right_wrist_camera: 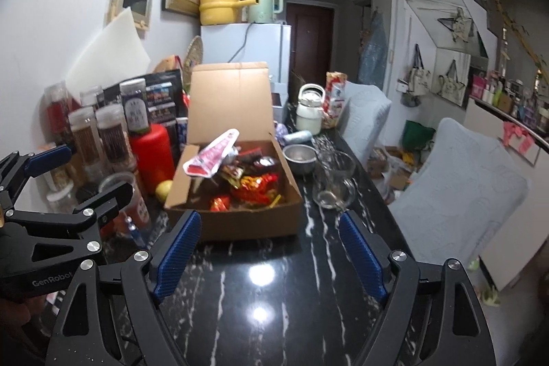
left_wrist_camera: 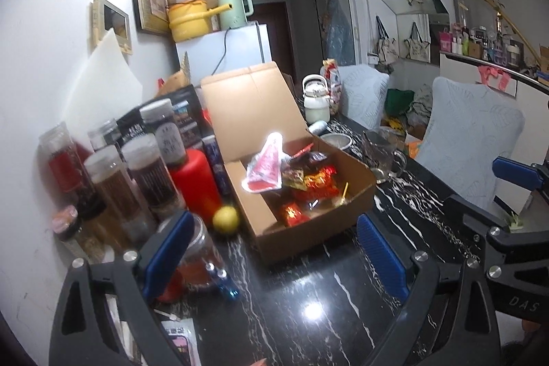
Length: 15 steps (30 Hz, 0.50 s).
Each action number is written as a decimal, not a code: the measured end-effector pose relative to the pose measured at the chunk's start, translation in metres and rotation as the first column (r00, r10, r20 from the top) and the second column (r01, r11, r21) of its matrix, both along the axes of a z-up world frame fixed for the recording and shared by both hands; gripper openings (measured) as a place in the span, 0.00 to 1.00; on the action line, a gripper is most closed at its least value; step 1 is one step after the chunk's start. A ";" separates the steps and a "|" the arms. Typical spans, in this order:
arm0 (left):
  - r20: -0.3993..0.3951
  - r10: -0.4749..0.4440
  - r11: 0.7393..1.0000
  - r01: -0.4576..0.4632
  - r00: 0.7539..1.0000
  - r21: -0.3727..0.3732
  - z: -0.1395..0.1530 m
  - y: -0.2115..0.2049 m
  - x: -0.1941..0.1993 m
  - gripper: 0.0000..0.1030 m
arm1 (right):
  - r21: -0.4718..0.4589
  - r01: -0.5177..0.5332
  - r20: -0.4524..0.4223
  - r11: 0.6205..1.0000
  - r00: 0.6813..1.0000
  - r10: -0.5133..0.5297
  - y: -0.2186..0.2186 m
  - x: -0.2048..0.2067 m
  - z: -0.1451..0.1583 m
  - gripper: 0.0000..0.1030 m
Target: Organize snacks
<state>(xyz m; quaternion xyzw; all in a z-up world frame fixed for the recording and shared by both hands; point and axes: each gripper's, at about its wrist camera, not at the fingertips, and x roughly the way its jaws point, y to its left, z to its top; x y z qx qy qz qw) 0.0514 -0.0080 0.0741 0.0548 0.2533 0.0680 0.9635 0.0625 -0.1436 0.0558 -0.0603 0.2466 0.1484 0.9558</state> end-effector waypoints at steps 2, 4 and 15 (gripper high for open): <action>-0.010 -0.006 1.000 0.006 1.000 -0.004 -0.004 -0.002 0.001 0.94 | -0.006 0.016 -0.004 1.000 1.000 -0.016 -0.003 -0.003 -0.003 0.81; -0.024 -0.016 1.000 0.016 1.000 -0.007 -0.007 -0.005 0.002 0.94 | -0.012 0.034 -0.013 0.999 0.999 -0.034 -0.006 -0.004 -0.006 0.81; -0.083 -0.034 0.999 0.034 0.996 -0.004 -0.019 -0.014 0.013 0.94 | -0.032 0.085 -0.079 0.996 0.993 -0.087 -0.017 0.006 -0.020 0.81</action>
